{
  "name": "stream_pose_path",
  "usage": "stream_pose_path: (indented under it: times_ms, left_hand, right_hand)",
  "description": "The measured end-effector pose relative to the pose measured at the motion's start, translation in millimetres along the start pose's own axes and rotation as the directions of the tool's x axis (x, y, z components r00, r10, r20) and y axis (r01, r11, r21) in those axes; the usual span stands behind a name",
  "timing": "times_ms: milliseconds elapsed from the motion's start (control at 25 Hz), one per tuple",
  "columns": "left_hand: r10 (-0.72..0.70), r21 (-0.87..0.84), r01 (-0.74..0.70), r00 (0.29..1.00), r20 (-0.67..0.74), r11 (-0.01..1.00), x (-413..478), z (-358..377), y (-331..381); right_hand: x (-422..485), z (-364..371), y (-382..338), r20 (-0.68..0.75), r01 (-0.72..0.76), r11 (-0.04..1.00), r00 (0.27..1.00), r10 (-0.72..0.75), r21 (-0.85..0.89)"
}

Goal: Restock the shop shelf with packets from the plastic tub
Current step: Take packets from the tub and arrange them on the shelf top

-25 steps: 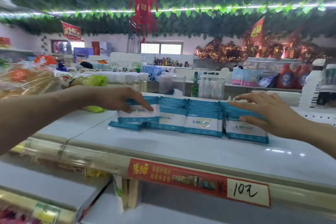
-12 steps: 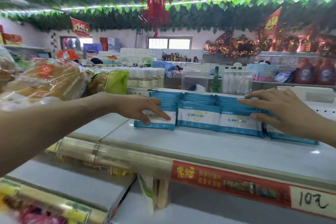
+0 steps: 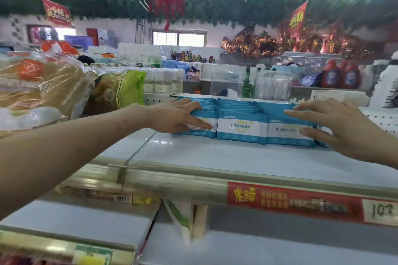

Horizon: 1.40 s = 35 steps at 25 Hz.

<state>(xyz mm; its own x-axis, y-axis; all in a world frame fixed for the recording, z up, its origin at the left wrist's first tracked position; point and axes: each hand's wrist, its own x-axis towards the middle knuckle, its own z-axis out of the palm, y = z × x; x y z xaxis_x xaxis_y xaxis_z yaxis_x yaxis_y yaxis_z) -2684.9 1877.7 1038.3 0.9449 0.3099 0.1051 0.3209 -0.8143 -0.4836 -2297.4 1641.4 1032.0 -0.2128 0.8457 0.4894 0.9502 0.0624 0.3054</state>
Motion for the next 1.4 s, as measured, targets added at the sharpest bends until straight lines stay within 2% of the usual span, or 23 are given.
stream_pose_path:
  times_ms: [80,160,280,400,520,640,800,1040,1400]
  left_hand:
    - [-0.007,0.036,0.008,0.999,-0.036,0.999,-3.5,4.2,-1.3]
    - [-0.017,0.001,0.017,0.997,-0.071,1.0,-10.7,6.6,-3.4]
    - [-0.049,-0.149,0.034,0.994,-0.102,0.988,-21.8,8.2,-8.8]
    - [-0.177,-0.282,0.151,0.982,-0.068,0.948,-27.0,10.9,-18.2]
    - [-0.265,-0.287,0.274,0.962,0.071,0.918,-21.9,11.2,-21.8]
    - [-0.293,-0.287,0.307,0.952,0.093,0.907,-9.4,9.1,-16.7]
    - [-0.328,-0.296,0.333,0.942,0.067,0.895,1.4,14.5,-15.7]
    - [-0.379,-0.319,0.368,0.925,0.03,0.873,11.5,25.5,-20.2]
    - [-0.388,-0.407,0.342,0.921,-0.033,0.847,1.0,32.8,-18.3]
  right_hand:
    - [1.1,-2.7,-7.5,-0.001,0.003,1.0,1.0,-0.003,0.008]
    - [6.7,-3.7,-19.9,-0.021,0.013,1.0,1.0,-0.013,0.014]
    - [25.1,-1.8,-48.3,-0.049,0.048,0.997,0.998,-0.045,0.063]
    - [58.6,8.4,-86.9,-0.062,0.093,0.982,0.995,-0.083,0.164]
    - [104.6,29.0,-129.7,0.049,0.057,0.981,0.997,-0.067,0.187]
    - [144.9,46.8,-155.9,0.169,0.035,0.995,0.984,-0.051,0.096]
    - [173.6,53.6,-159.0,0.237,0.036,0.999,0.971,-0.042,0.029]
    - [194.2,63.9,-155.9,0.219,0.078,0.997,0.973,-0.074,-0.01]
    - [181.4,63.7,-147.7,0.17,0.093,0.994,0.98,-0.101,0.057]
